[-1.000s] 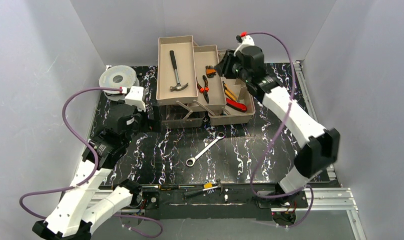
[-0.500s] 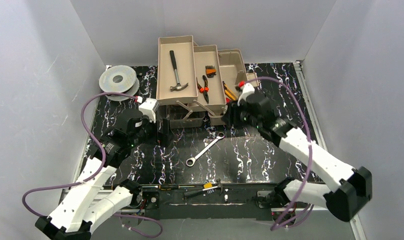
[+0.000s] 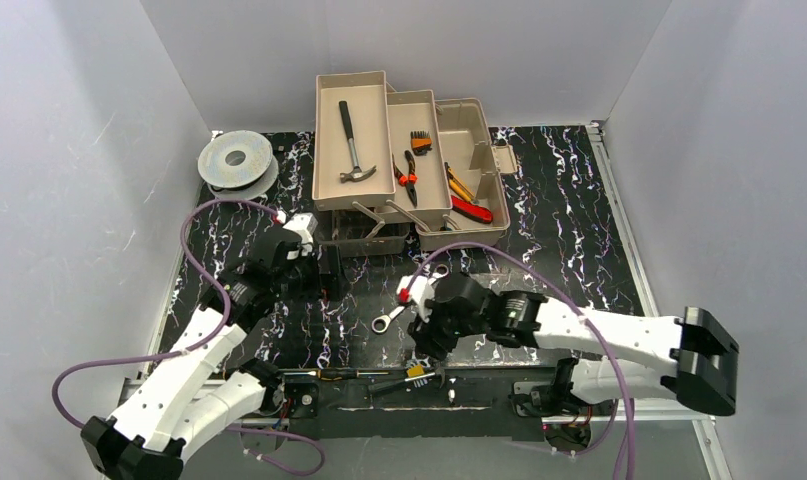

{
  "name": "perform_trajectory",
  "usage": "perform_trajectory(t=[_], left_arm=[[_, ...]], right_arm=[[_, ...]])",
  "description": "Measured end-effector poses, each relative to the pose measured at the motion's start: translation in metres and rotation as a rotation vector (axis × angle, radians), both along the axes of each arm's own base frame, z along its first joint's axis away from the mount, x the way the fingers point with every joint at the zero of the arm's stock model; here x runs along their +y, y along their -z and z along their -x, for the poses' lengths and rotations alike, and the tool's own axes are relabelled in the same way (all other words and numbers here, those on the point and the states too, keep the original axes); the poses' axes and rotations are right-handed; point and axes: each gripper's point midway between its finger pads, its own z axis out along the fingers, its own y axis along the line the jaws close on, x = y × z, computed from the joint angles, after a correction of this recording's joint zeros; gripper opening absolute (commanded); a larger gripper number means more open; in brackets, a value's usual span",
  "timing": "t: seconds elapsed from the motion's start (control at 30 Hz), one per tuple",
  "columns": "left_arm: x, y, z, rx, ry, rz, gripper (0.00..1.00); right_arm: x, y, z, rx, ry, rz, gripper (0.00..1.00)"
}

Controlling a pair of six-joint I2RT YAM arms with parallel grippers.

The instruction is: Pack the tool kit

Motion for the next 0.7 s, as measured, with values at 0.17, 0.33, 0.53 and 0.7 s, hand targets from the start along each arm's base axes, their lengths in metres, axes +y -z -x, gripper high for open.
perform_trajectory(t=[0.17, 0.33, 0.53, 0.7], left_arm=[[0.022, -0.009, -0.018, -0.01, -0.116, -0.082, 0.98], [0.051, -0.022, -0.035, -0.066, -0.243, -0.124, 0.98], [0.064, -0.026, -0.035, -0.081, -0.276, -0.159, 0.98], [0.072, -0.03, -0.036, -0.093, -0.3, -0.172, 0.98]], right_arm=[[0.023, 0.014, 0.017, -0.056, -0.141, 0.092, 0.62], [0.05, 0.027, 0.038, -0.114, -0.282, 0.159, 0.62], [0.056, 0.039, 0.044, -0.138, -0.342, 0.228, 0.61], [0.061, 0.052, 0.057, -0.138, -0.388, 0.268, 0.6]])
